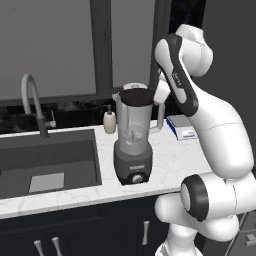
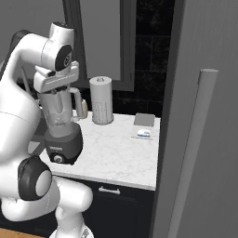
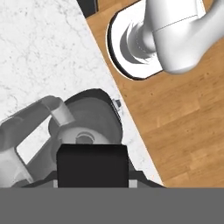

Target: Close the lid blender by securely placing the lid on top.

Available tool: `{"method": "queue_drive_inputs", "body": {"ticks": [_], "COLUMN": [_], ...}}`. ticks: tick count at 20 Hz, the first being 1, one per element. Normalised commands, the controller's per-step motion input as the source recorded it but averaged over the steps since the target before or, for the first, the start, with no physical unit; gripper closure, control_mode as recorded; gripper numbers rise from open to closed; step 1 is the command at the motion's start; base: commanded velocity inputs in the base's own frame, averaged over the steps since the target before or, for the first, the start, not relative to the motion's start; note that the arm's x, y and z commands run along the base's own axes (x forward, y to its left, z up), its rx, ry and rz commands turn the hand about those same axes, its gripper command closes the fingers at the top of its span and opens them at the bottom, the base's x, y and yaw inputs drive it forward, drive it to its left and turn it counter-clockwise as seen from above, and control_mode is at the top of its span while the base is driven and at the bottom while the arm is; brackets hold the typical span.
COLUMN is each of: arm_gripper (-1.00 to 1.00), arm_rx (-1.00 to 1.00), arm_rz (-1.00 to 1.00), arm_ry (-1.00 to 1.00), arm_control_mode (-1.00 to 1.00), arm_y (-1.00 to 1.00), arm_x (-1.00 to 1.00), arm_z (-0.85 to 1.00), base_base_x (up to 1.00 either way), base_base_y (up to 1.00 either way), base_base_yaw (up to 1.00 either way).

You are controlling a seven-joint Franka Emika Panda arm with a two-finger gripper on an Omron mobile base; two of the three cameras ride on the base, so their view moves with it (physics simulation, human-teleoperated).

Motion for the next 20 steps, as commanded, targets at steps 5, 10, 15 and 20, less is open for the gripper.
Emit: {"method": "queue_drive_inputs", "body": {"ticks": [5, 10, 15, 20], "arm_gripper": [1.0, 1.0, 1.0, 1.0], "arm_rx": [-0.01, 0.0, -0.02, -0.06], "arm_rz": [-0.11, -0.12, -0.12, -0.11], "arm_ry": [0.0, 0.0, 0.0, 0.0], "arm_control_mode": [-1.0, -1.0, -1.0, -1.0], "arm_y": [0.0, 0.02, 0.23, 0.44], "arm_x": [0.21, 0.35, 0.27, 0.12], "arm_z": [-0.03, 0.0, 0.0, 0.0], "base_base_x": [0.0, 0.0, 0.0, 0.0], "base_base_y": [0.0, 0.0, 0.0, 0.0], "base_base_yaw": [0.0, 0.0, 0.0, 0.0]}}
